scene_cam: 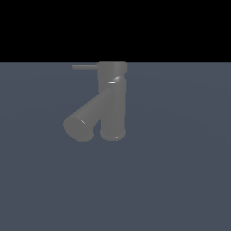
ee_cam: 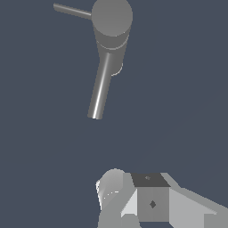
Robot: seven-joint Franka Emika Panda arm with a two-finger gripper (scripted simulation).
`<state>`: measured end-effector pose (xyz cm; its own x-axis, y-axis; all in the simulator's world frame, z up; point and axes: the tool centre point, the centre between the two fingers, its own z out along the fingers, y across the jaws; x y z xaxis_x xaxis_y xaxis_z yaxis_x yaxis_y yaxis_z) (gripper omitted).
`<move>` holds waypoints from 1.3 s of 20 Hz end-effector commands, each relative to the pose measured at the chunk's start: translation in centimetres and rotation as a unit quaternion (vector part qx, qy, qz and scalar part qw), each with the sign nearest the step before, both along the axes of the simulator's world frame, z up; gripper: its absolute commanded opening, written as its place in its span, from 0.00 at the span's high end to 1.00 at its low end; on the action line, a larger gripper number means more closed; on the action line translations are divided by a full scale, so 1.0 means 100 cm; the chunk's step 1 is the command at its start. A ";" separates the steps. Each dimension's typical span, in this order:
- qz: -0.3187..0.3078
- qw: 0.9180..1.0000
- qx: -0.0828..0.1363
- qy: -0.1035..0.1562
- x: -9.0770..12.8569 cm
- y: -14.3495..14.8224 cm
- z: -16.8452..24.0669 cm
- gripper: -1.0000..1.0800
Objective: Turn on the faucet by rotating a designated handle.
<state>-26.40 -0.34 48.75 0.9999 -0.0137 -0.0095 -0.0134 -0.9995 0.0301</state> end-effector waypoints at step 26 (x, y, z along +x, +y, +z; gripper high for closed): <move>-0.078 0.996 0.028 -0.021 0.026 -0.004 0.010 1.00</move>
